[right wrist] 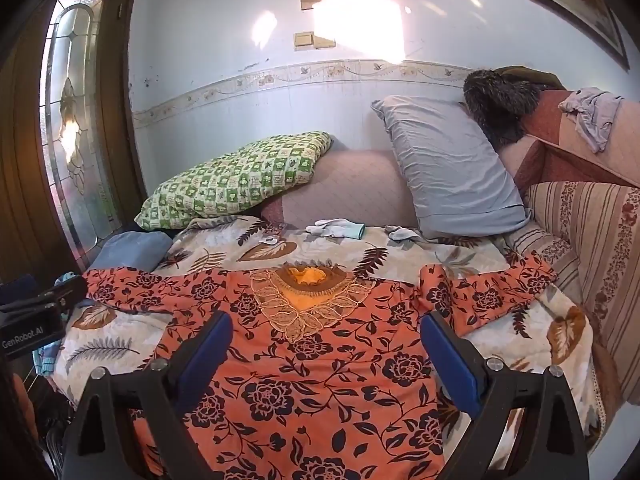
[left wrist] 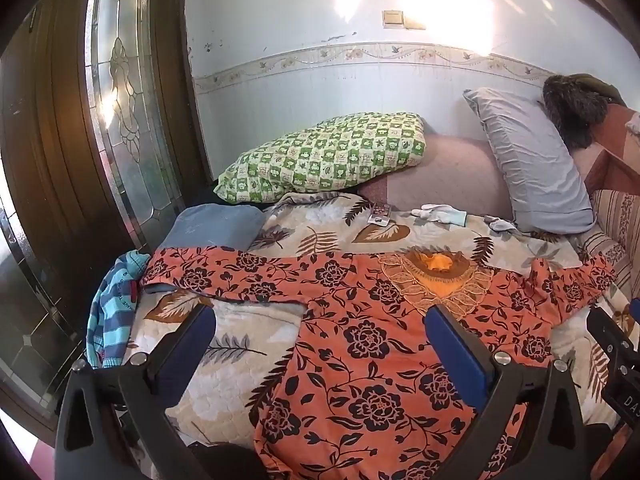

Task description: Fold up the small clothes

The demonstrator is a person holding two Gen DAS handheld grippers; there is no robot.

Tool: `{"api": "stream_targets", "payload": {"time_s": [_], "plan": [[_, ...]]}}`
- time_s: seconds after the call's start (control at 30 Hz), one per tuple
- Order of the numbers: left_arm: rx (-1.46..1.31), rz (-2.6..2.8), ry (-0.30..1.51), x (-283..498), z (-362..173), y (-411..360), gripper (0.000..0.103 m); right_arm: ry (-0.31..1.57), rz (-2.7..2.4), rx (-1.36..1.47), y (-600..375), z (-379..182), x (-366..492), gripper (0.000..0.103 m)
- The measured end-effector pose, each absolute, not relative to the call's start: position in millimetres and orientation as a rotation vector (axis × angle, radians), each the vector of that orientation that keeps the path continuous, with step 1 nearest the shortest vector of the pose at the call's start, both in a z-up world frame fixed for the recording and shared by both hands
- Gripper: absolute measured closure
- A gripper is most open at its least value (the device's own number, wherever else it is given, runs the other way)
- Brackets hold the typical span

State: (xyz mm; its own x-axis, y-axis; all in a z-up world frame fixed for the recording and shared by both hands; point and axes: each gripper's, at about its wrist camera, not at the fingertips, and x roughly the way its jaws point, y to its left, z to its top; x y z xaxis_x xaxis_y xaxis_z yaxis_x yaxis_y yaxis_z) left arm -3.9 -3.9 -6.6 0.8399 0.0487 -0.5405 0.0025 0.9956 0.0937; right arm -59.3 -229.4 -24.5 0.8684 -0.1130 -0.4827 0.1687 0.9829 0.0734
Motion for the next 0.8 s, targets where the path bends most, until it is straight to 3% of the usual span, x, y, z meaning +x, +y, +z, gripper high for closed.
{"api": "stream_targets", "payload": {"time_s": [0.8], "plan": [[0.089, 0.026, 0.582, -5.5, -9.8, -3.3, 0.000, 0.510, -0.152, 0.130, -234.8, -27.3, -56.7, 0.007]]}}
